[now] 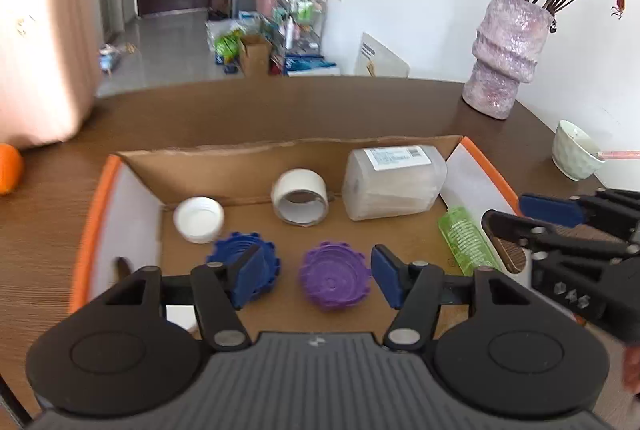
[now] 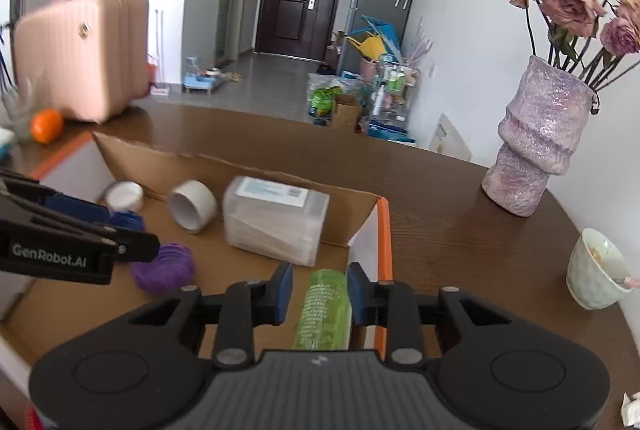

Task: Organize rigid objects
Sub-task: 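Withdraw both tools from the box toward the remaining items, then grasp the beige square block with the left tool while the right tool grasps the white round disc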

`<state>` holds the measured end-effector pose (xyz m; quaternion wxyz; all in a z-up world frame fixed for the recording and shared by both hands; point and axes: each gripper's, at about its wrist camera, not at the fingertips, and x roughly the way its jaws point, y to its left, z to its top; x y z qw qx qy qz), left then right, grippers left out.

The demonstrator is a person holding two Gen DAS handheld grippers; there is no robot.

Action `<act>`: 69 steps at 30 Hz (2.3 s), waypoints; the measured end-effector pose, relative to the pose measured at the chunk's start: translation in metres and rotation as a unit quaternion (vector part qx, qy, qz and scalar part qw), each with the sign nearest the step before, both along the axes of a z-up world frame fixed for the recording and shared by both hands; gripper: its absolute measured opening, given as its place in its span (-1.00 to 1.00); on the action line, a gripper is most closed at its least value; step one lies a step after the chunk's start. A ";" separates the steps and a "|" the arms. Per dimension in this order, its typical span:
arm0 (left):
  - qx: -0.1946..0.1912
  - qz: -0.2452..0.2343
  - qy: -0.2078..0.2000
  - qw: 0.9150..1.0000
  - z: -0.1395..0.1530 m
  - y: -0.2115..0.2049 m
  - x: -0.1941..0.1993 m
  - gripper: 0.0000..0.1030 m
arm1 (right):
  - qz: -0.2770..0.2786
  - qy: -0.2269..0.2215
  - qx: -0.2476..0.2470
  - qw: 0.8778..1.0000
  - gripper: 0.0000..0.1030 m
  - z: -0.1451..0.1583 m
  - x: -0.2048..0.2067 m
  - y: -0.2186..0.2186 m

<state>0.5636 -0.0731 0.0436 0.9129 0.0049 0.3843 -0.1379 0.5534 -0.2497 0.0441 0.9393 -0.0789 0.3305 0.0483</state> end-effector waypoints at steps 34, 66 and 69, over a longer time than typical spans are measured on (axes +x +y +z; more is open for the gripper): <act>0.030 0.112 -0.158 0.981 -0.030 0.093 -0.380 1.00 | 0.016 -0.149 0.118 0.982 0.90 -0.037 -0.378 -0.033; -0.049 -0.027 -0.087 0.995 -0.074 -0.060 -0.226 0.20 | -0.082 -0.116 0.122 0.982 0.81 -0.067 -0.305 -0.098; -0.046 -0.014 -0.108 0.993 -0.069 -0.032 -0.246 0.20 | -0.068 -0.111 0.114 0.985 0.74 -0.067 -0.285 -0.088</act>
